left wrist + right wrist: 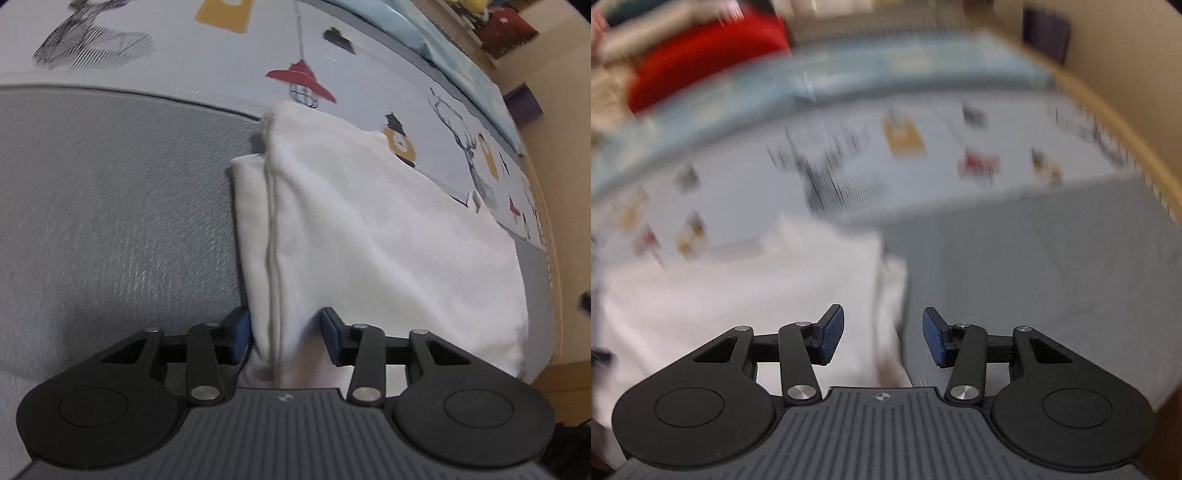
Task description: Fold small clothes
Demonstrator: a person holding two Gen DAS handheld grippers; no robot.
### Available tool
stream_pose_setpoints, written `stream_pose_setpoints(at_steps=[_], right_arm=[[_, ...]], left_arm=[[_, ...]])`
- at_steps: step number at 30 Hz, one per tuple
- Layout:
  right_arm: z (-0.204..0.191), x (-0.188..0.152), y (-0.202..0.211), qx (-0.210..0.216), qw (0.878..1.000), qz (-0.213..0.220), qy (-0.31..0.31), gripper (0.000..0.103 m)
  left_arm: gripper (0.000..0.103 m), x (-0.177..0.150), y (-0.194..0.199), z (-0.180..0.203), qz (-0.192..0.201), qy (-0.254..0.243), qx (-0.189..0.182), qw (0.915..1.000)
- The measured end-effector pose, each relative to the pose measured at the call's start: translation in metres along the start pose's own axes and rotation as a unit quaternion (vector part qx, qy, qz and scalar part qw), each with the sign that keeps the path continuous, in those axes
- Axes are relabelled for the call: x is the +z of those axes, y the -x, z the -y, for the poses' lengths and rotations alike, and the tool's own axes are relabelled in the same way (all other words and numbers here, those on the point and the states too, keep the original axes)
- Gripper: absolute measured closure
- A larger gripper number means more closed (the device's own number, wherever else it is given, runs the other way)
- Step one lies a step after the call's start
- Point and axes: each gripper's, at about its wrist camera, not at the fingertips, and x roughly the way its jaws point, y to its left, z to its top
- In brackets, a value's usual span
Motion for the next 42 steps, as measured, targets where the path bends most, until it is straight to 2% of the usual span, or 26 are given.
stream_pose_setpoints(at_steps=[1, 2, 5, 7, 11, 13, 18, 20, 23, 27, 31, 33, 34, 35, 38, 39, 42], right_arm=[[0.000, 0.000, 0.012, 0.009, 1.000, 0.024, 0.003, 0.054], [0.002, 0.001, 0.019, 0.012, 0.999, 0.043, 0.006, 0.054], [0.005, -0.013, 0.027, 0.004, 0.997, 0.082, 0.007, 0.054], [0.007, -0.017, 0.019, -0.022, 0.998, 0.056, -0.003, 0.054], [0.010, -0.019, 0.013, -0.015, 0.998, 0.049, -0.047, 0.054], [0.006, -0.022, 0.007, -0.020, 0.998, 0.037, -0.053, 0.054], [-0.012, -0.027, 0.001, -0.011, 0.999, 0.025, -0.043, 0.054], [-0.020, -0.029, 0.000, -0.009, 0.999, 0.020, -0.027, 0.054], [-0.029, -0.031, -0.003, -0.003, 1.000, 0.015, -0.007, 0.054], [-0.033, -0.032, -0.003, -0.005, 1.000, 0.012, 0.013, 0.054], [-0.027, -0.031, -0.004, -0.009, 1.000, 0.012, 0.013, 0.054], [-0.023, -0.030, -0.005, -0.013, 1.000, 0.011, 0.010, 0.054], [-0.020, -0.029, -0.005, -0.014, 1.000, 0.011, 0.009, 0.054], [-0.019, -0.029, -0.006, -0.016, 1.000, 0.009, 0.008, 0.054], [-0.016, -0.028, -0.008, -0.020, 1.000, 0.009, 0.006, 0.054], [-0.016, -0.027, -0.009, -0.021, 1.000, 0.008, 0.004, 0.054], [-0.020, -0.027, -0.012, -0.020, 1.000, 0.007, 0.004, 0.054]], left_arm=[[0.079, 0.000, -0.001, 0.002, 0.000, -0.010, 0.000, 1.0000], [0.086, 0.000, -0.002, 0.004, 0.001, -0.015, 0.001, 0.9999], [0.095, 0.000, 0.005, 0.006, 0.012, -0.019, 0.006, 0.9997], [0.095, -0.001, 0.017, 0.007, 0.025, -0.020, 0.010, 0.9995], [0.095, -0.007, 0.040, 0.004, 0.039, -0.028, 0.039, 0.9981], [0.095, -0.013, 0.049, -0.006, 0.034, -0.016, 0.055, 0.9978], [0.091, -0.021, 0.067, -0.040, 0.033, 0.044, 0.045, 0.9975], [0.076, -0.023, 0.067, -0.053, 0.025, 0.071, 0.026, 0.9968], [0.069, -0.026, 0.060, -0.058, 0.011, 0.081, 0.009, 0.9966], [0.062, -0.024, 0.045, -0.053, -0.007, 0.061, 0.006, 0.9981], [0.063, -0.021, 0.034, -0.052, -0.002, 0.061, 0.002, 0.9981], [0.070, -0.018, 0.031, -0.048, 0.001, 0.054, 0.005, 0.9985], [0.079, -0.018, 0.030, -0.045, -0.001, 0.046, 0.006, 0.9989], [0.083, -0.018, 0.029, -0.042, -0.001, 0.037, 0.009, 0.9993], [0.092, -0.018, 0.031, -0.034, 0.003, 0.011, 0.024, 0.9997], [0.093, -0.018, 0.033, -0.032, 0.006, 0.004, 0.030, 0.9995], [0.094, -0.022, 0.041, -0.020, 0.013, -0.055, 0.091, 0.9942]])
